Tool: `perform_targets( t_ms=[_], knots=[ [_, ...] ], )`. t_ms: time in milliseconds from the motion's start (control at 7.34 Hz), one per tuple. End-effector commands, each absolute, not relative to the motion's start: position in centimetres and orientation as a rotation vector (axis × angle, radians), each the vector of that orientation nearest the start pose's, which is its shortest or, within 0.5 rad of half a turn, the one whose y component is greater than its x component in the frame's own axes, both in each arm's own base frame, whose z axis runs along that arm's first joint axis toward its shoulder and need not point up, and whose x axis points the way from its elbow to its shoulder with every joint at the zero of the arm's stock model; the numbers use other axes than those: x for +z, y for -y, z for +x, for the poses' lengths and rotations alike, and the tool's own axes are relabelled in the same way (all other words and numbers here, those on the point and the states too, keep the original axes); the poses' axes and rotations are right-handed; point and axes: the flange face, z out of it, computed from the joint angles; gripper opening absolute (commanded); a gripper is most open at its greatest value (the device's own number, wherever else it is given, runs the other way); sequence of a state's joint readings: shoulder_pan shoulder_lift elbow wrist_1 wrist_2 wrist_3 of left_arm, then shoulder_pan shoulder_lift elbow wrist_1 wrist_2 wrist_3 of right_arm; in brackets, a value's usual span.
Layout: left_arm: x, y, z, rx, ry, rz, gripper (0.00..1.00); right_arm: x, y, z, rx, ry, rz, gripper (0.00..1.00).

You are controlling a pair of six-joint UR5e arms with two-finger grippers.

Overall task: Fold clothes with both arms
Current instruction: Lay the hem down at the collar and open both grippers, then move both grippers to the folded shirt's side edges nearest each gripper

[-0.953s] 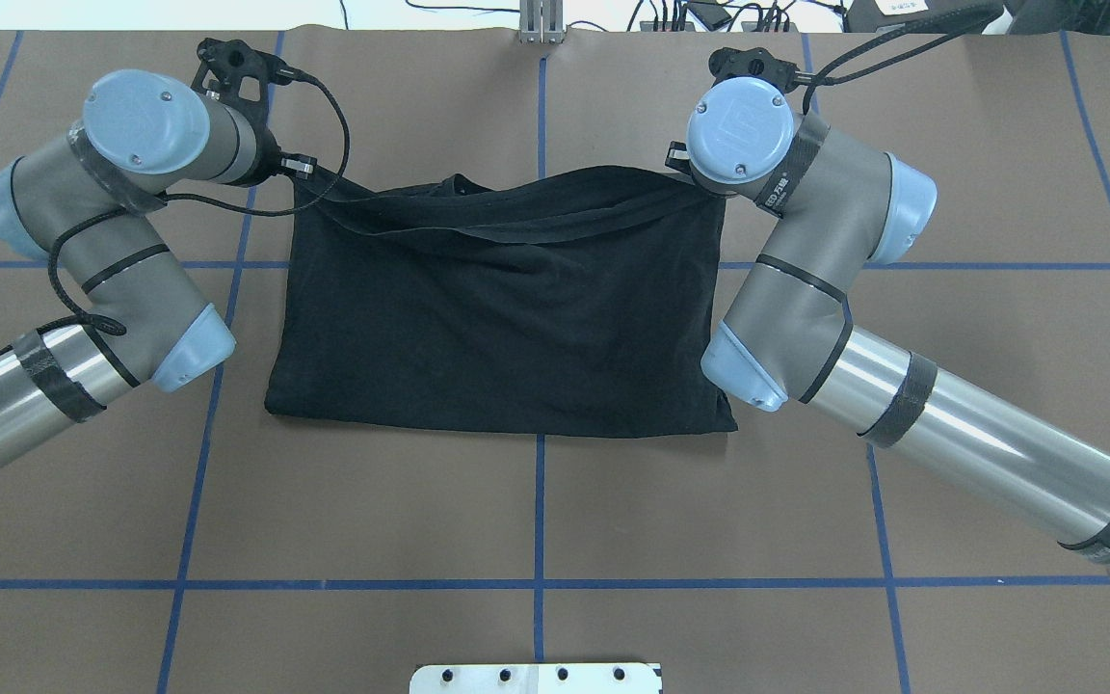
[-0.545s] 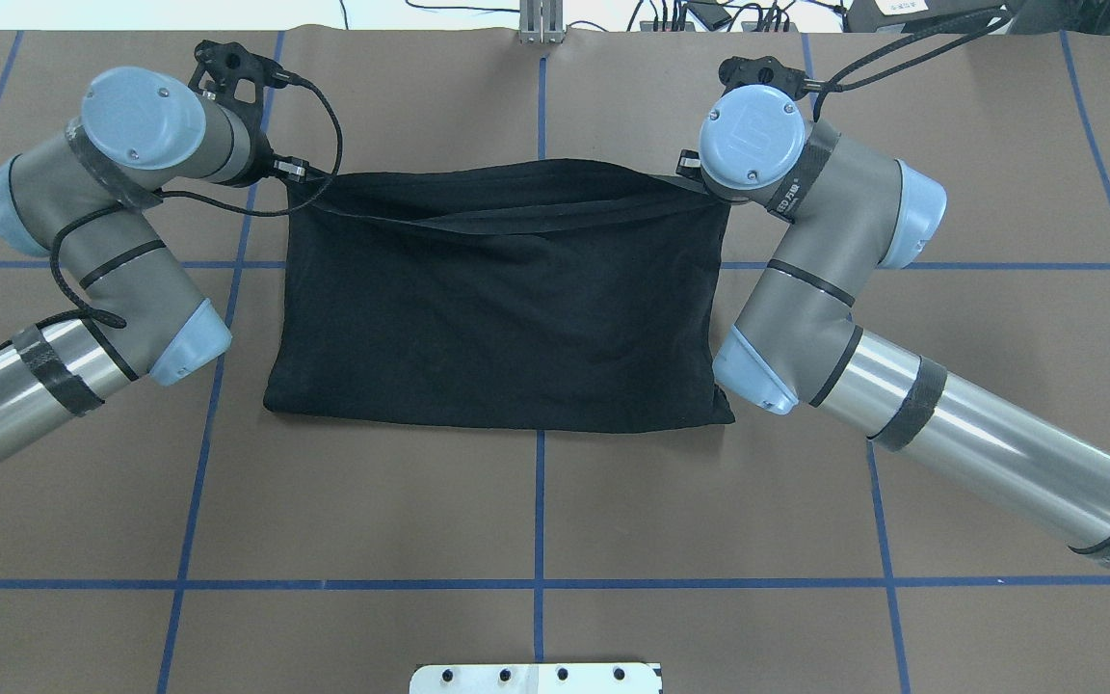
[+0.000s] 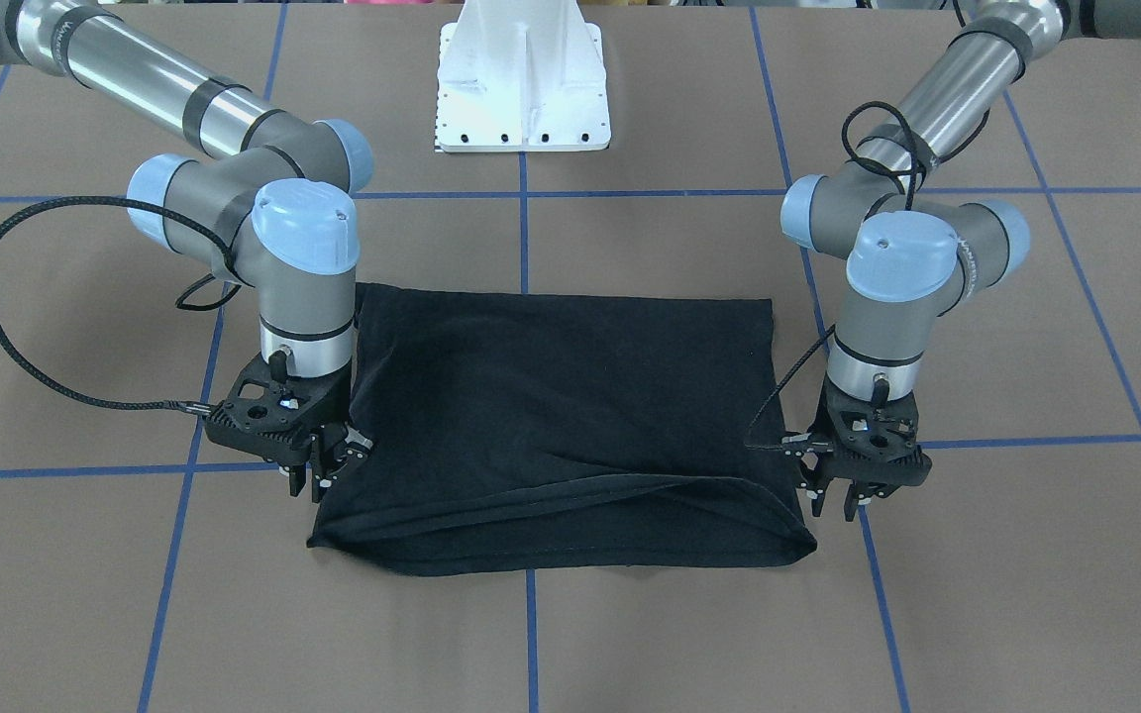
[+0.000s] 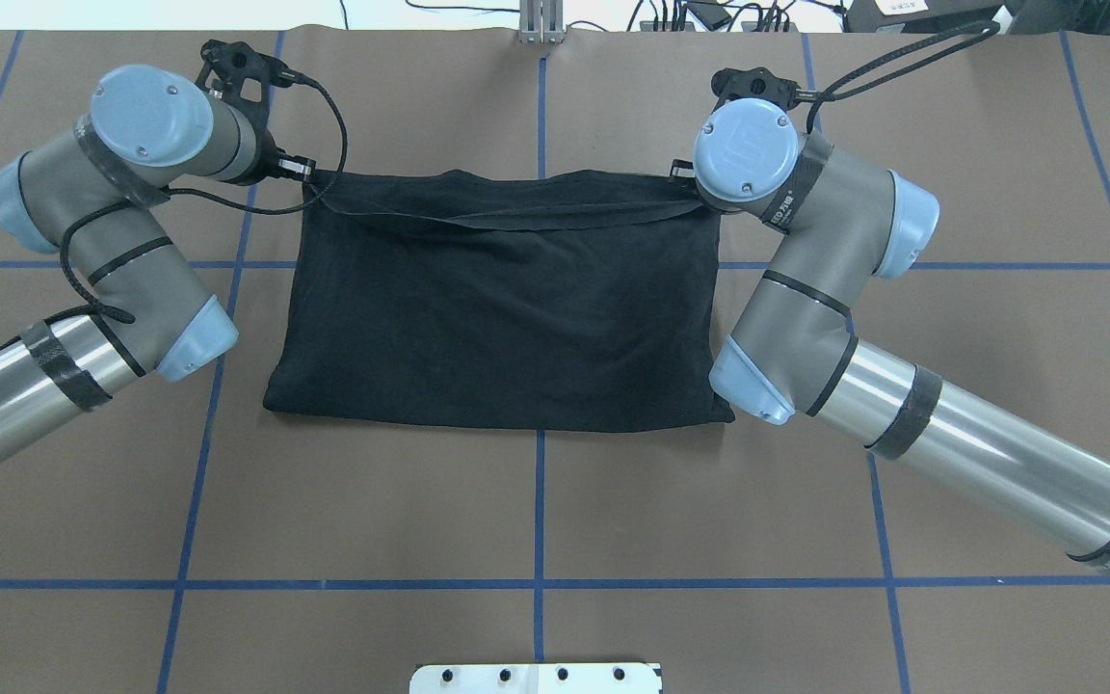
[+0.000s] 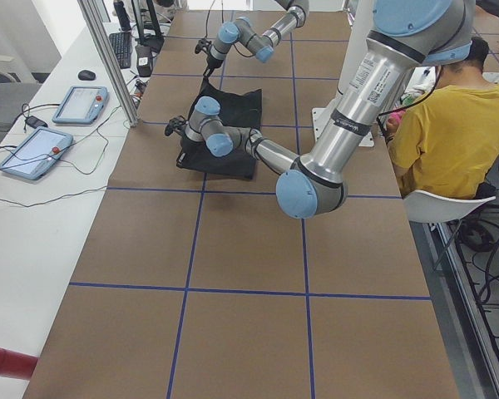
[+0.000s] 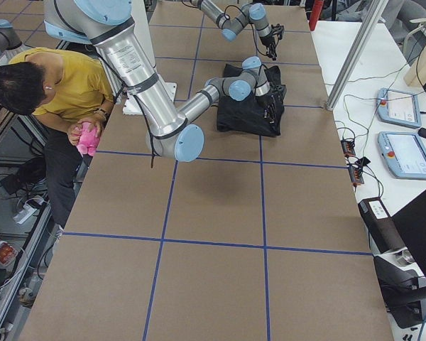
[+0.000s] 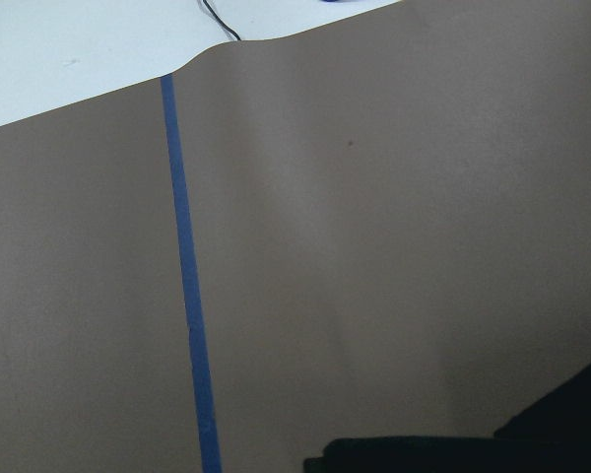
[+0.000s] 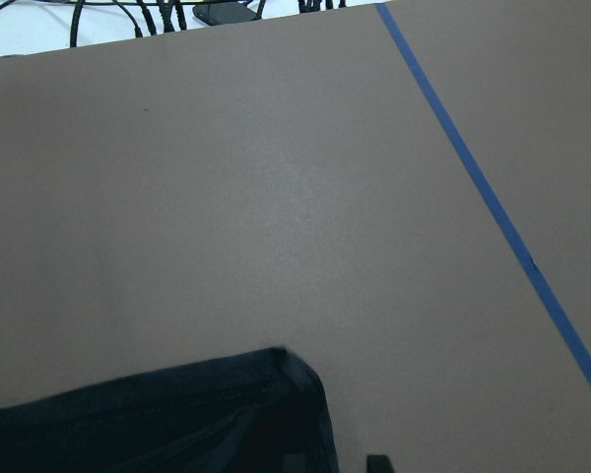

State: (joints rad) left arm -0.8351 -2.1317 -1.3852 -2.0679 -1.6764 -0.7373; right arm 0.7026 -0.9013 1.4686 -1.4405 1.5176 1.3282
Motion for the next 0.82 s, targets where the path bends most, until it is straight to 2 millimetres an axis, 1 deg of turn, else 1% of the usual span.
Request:
perform_targets(
  t_ms=[0, 136, 272, 409, 545, 681],
  knots=[
    [35.6, 62.3, 39.4, 0.139, -0.704, 0.604, 1.0, 28.7, 58.3, -46.4, 0.376, 0.633, 0.345, 1.0],
    [35.0, 60.9, 38.3, 0.164, -0.742, 0.603, 1.0, 28.3, 57.6, -45.5, 0.325, 0.669, 0.32, 1.0],
    [35.3, 57.9, 36.3, 0.182, -0.78, 0.605, 1.0, 28.9, 56.3, -44.4, 0.303, 0.678, 0.326, 1.0],
    [35.7, 54.5, 34.4, 0.184, -0.828, 0.583, 1.0, 29.7, 54.4, -42.6, 0.255, 0.691, 0.341, 1.0],
    [35.9, 52.1, 33.1, 0.144, -0.875, 0.545, 1.0, 30.4, 52.0, -41.2, 0.233, 0.716, 0.328, 1.0],
    [36.0, 48.3, 34.3, 0.149, -0.93, 0.521, 1.0, 30.5, 49.9, -40.7, 0.212, 0.734, 0.329, 1.0]
  ],
)
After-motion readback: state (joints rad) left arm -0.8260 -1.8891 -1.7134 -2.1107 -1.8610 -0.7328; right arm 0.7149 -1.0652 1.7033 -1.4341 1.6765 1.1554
